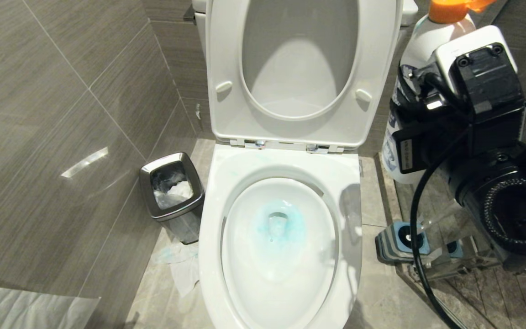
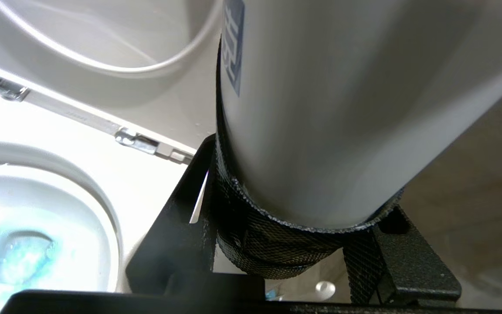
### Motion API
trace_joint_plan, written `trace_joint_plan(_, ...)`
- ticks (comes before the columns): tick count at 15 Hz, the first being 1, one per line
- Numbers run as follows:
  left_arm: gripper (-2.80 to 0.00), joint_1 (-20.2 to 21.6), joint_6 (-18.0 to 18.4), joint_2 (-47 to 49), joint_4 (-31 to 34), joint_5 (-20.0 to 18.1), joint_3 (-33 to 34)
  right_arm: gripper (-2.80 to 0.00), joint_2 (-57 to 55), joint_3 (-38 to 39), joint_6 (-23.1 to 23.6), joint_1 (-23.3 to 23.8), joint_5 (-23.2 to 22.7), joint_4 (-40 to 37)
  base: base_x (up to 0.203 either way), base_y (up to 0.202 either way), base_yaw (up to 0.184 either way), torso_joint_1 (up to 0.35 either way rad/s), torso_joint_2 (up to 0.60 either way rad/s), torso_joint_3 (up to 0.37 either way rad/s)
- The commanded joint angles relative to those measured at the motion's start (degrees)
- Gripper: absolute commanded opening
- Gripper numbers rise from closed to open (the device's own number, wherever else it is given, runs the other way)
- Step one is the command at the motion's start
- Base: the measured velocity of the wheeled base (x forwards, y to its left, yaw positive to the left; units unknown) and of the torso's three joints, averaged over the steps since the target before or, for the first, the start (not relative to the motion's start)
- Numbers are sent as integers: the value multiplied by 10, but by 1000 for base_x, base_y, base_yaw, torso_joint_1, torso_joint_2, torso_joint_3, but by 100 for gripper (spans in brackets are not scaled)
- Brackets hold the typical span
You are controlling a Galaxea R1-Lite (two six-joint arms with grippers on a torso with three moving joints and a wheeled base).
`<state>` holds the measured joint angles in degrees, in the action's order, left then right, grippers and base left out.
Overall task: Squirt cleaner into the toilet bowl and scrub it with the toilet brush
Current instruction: Place the cleaning agent on the floor
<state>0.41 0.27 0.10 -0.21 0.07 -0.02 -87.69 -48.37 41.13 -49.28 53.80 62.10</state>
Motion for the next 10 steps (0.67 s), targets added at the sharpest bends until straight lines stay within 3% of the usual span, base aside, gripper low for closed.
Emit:
trace_joint_plan(1,-280,0,0,0,0,0,0,-280,18,15,-32,33,1,0,0,0,0,0,0,0)
trace_joint_plan(6,-280,0,0,0,0,0,0,-280,37,21,-133,120,-12,-79,0,0,0,0,0,0)
trace_joint_plan(10,-280,0,0,0,0,0,0,-280,57,21,-246,187,-105,-181,0,0,0,0,0,0)
